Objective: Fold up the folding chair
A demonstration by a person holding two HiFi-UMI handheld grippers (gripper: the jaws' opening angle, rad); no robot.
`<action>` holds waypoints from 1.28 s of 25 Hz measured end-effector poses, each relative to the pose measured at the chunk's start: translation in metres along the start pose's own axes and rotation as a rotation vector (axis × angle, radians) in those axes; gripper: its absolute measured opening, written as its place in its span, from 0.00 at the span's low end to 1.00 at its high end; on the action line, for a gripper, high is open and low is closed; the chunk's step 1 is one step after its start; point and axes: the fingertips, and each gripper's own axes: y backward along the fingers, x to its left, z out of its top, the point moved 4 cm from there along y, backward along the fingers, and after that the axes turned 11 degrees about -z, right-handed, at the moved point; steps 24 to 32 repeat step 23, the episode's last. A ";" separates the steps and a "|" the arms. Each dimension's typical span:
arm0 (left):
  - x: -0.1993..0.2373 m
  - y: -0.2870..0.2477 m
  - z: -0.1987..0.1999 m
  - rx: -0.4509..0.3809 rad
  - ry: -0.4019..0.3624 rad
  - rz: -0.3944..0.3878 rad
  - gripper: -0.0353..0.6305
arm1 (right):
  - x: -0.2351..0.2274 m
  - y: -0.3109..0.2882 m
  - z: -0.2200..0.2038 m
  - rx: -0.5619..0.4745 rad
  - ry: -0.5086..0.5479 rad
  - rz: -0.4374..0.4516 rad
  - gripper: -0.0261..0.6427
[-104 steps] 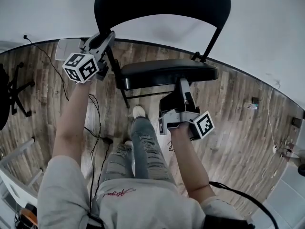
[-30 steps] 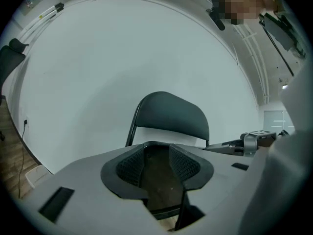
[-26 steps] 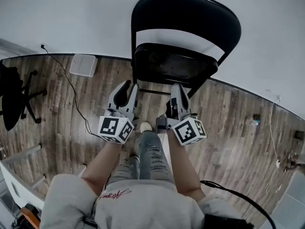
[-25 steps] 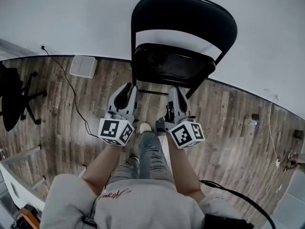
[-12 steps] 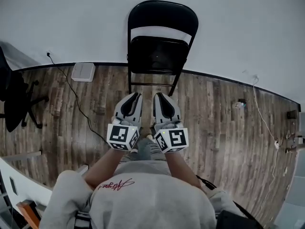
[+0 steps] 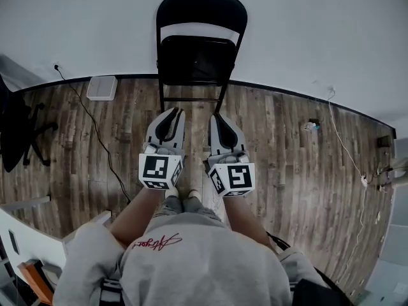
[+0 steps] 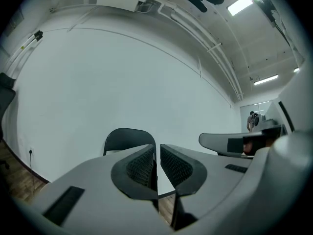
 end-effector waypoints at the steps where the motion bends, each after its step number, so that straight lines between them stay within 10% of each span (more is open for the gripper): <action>1: -0.005 0.001 0.001 -0.002 0.005 -0.001 0.14 | -0.002 0.003 0.000 0.004 -0.001 0.001 0.07; 32: -0.037 0.031 0.020 -0.037 -0.009 0.036 0.14 | 0.006 0.037 0.011 -0.019 -0.025 0.091 0.07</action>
